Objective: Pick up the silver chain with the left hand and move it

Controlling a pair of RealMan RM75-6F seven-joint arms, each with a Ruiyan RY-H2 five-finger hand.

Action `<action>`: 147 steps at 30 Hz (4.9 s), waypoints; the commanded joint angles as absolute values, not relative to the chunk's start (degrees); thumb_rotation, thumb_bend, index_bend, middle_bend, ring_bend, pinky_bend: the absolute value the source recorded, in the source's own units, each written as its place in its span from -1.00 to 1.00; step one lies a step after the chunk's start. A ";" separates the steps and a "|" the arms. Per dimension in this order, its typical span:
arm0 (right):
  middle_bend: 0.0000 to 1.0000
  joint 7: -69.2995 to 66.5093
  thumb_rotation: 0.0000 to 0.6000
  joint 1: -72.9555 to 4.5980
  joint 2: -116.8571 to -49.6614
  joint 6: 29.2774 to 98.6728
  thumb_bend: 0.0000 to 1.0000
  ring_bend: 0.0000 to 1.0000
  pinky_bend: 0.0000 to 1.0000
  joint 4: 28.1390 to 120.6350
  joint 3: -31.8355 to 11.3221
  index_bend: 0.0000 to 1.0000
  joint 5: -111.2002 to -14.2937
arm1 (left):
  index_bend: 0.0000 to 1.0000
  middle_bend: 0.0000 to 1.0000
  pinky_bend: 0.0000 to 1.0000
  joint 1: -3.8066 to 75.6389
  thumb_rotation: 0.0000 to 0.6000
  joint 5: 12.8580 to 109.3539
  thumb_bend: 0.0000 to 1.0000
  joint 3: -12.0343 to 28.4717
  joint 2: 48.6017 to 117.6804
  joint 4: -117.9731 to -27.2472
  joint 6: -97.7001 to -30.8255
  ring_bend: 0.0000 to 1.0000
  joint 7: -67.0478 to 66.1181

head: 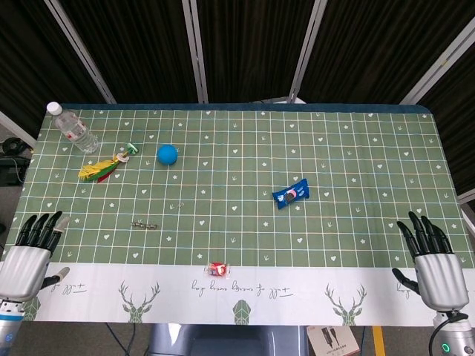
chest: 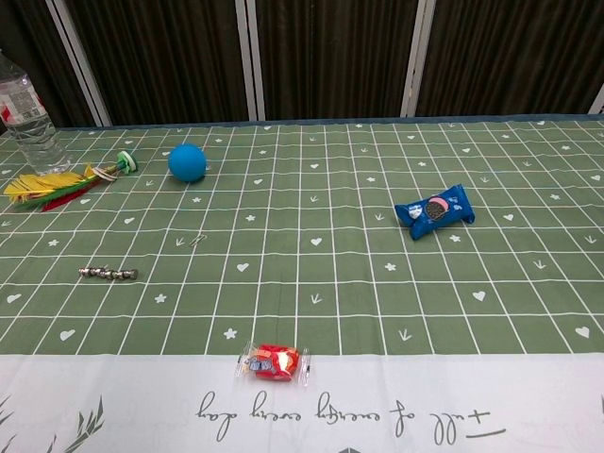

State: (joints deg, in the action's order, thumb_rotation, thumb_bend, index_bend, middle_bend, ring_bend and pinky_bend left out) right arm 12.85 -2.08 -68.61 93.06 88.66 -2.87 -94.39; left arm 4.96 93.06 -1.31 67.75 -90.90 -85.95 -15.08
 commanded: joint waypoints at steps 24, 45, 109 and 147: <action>-1.00 11.94 1.00 -2.06 -67.66 91.74 -0.89 -1.00 -0.68 89.55 -2.61 -0.75 -93.40 | -0.14 -1.00 -1.00 19.35 1.00 74.32 -0.49 8.34 80.57 -87.83 -67.48 -1.00 -32.13; -1.00 11.45 1.00 -2.03 -67.50 91.43 -0.89 -1.00 -0.68 90.21 -2.53 -0.75 -93.13 | -0.01 -1.00 -1.00 25.05 1.00 66.91 -0.39 8.91 89.37 -79.93 -64.80 -1.00 -39.83; -1.00 9.60 1.00 -1.97 -67.16 90.73 -0.88 -1.00 -0.68 91.93 -3.00 -0.75 -91.44 | 0.19 -1.00 -1.00 31.13 1.00 62.04 -0.09 8.12 93.10 -77.60 -67.01 -1.00 -45.94; -1.00 8.42 1.00 -2.34 -66.99 90.46 -0.88 -1.00 -0.68 91.99 -3.09 -0.75 -91.63 | 0.24 -1.00 -1.00 41.17 1.00 77.77 -0.09 2.67 87.98 -76.07 -65.99 -1.00 -62.55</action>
State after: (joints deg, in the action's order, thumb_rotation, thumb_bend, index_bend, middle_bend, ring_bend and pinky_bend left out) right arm 8.42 -2.34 -66.99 90.45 91.99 -3.09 -91.63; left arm 41.23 77.68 2.75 88.05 -76.15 -65.98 -62.60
